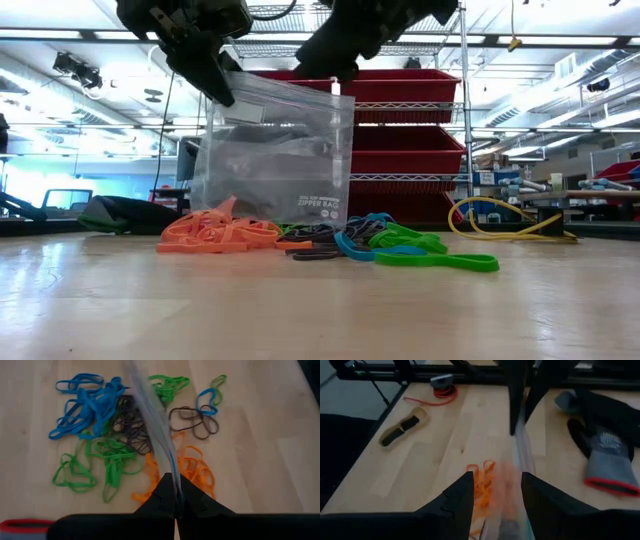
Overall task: Sort rubber bands
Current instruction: Open the transparent zip bag
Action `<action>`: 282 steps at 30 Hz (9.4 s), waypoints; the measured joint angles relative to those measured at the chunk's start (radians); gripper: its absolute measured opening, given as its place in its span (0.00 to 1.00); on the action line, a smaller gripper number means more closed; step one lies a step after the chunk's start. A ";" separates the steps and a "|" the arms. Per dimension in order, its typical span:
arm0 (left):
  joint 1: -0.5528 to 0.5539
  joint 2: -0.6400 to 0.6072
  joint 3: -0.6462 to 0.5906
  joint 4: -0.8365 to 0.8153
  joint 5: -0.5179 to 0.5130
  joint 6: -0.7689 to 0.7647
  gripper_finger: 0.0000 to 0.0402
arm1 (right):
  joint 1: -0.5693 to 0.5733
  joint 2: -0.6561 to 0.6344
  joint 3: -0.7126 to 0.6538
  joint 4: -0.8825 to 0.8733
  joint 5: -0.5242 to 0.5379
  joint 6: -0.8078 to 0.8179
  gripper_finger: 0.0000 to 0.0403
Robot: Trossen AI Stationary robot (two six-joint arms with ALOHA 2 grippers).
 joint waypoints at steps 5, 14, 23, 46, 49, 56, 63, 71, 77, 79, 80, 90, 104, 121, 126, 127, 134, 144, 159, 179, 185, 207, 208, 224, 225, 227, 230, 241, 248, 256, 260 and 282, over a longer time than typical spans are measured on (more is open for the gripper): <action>0.000 0.000 0.000 0.024 0.004 0.000 0.01 | 0.001 0.015 0.000 -0.054 0.062 -0.016 0.38; 0.000 0.000 0.000 0.042 0.048 -0.001 0.01 | 0.006 0.016 -0.006 -0.062 0.135 -0.038 0.35; 0.000 0.000 0.000 0.000 0.024 -0.001 0.01 | 0.047 0.000 -0.003 0.008 0.156 -0.119 0.30; 0.000 0.000 0.000 -0.003 0.022 -0.001 0.01 | 0.061 -0.002 -0.002 0.012 0.241 -0.182 0.29; 0.000 0.000 0.000 -0.003 0.022 -0.001 0.01 | 0.061 -0.002 -0.002 -0.001 0.242 -0.182 0.29; 0.000 0.000 0.000 0.012 0.021 -0.001 0.01 | 0.058 -0.002 -0.002 -0.056 0.247 -0.180 0.28; 0.000 0.000 0.000 0.034 0.021 -0.001 0.01 | 0.056 -0.002 -0.002 -0.080 0.271 -0.177 0.28; 0.000 0.000 0.000 0.029 0.021 -0.001 0.01 | 0.054 -0.003 -0.002 -0.021 0.285 -0.189 0.28; 0.000 0.000 0.000 0.021 0.021 -0.001 0.01 | 0.058 -0.003 -0.002 0.005 0.324 -0.229 0.28; 0.000 0.000 0.000 0.021 0.021 -0.001 0.01 | 0.056 -0.003 -0.002 0.005 0.326 -0.230 0.28; 0.000 0.000 0.000 0.021 0.021 -0.001 0.01 | 0.056 -0.003 -0.002 0.004 0.326 -0.230 0.28; 0.000 0.000 0.000 0.027 0.021 -0.001 0.01 | 0.078 -0.003 -0.002 0.001 0.324 -0.230 0.28; 0.000 0.000 0.000 0.017 -0.003 -0.001 0.01 | 0.127 -0.022 -0.002 -0.004 0.390 -0.244 0.27; 0.000 0.000 0.000 0.031 -0.006 -0.004 0.01 | 0.132 -0.040 -0.002 0.040 0.473 -0.163 0.27; 0.000 0.000 0.000 0.029 -0.012 -0.004 0.01 | 0.132 -0.040 -0.002 0.072 0.472 -0.163 0.27; 0.000 0.000 0.000 0.029 -0.012 -0.004 0.01 | 0.132 -0.040 -0.002 0.076 0.472 -0.163 0.27; 0.001 0.000 0.000 0.039 -0.012 -0.005 0.01 | 0.132 -0.040 -0.002 0.120 0.472 -0.163 0.27; 0.001 0.000 0.000 0.047 -0.011 0.021 0.01 | 0.132 -0.040 -0.002 0.135 0.472 -0.163 0.27; 0.001 0.000 0.000 0.047 -0.009 0.012 0.01 | 0.132 -0.040 -0.002 0.158 0.472 -0.163 0.27; 0.001 0.000 0.000 0.050 -0.009 0.009 0.01 | 0.132 -0.040 -0.002 0.158 0.472 -0.163 0.27; 0.001 0.000 0.000 0.051 -0.009 0.009 0.01 | 0.132 -0.040 -0.002 0.158 0.472 -0.163 0.27; 0.001 0.000 0.000 0.051 -0.009 -0.017 0.01 | 0.132 -0.040 -0.002 0.158 0.472 -0.163 0.27; 0.001 0.000 0.000 0.051 -0.009 -0.019 0.01 | 0.132 -0.040 -0.002 0.158 0.473 -0.163 0.27; 0.001 0.000 0.000 0.050 -0.009 -0.031 0.01 | 0.132 -0.035 -0.002 0.340 0.433 -0.043 0.27; 0.001 0.000 0.000 0.050 -0.009 -0.031 0.01 | 0.132 -0.035 -0.002 0.358 0.429 -0.039 0.27; 0.001 0.000 0.000 0.050 -0.009 -0.031 0.01 | 0.132 -0.035 -0.002 0.396 0.428 -0.050 0.27; 0.001 0.000 0.000 0.050 -0.009 -0.031 0.01 | 0.130 -0.035 -0.002 0.480 0.427 -0.056 0.27; 0.001 0.000 0.000 0.050 -0.009 -0.031 0.01 | 0.094 -0.035 -0.002 0.595 0.371 0.195 0.27; 0.001 0.000 0.000 0.051 -0.009 -0.031 0.01 | 0.049 -0.035 -0.002 0.514 0.373 0.353 0.26; 0.001 0.000 0.000 0.008 -0.012 -0.004 0.01 | 0.103 -0.034 -0.039 0.319 0.387 0.237 0.26; 0.001 0.000 0.000 0.005 -0.013 0.026 0.01 | 0.132 -0.033 -0.049 0.182 0.401 0.116 0.26; 0.001 0.000 -0.001 0.006 -0.019 0.046 0.01 | 0.120 0.026 -0.048 0.034 0.477 -0.008 0.36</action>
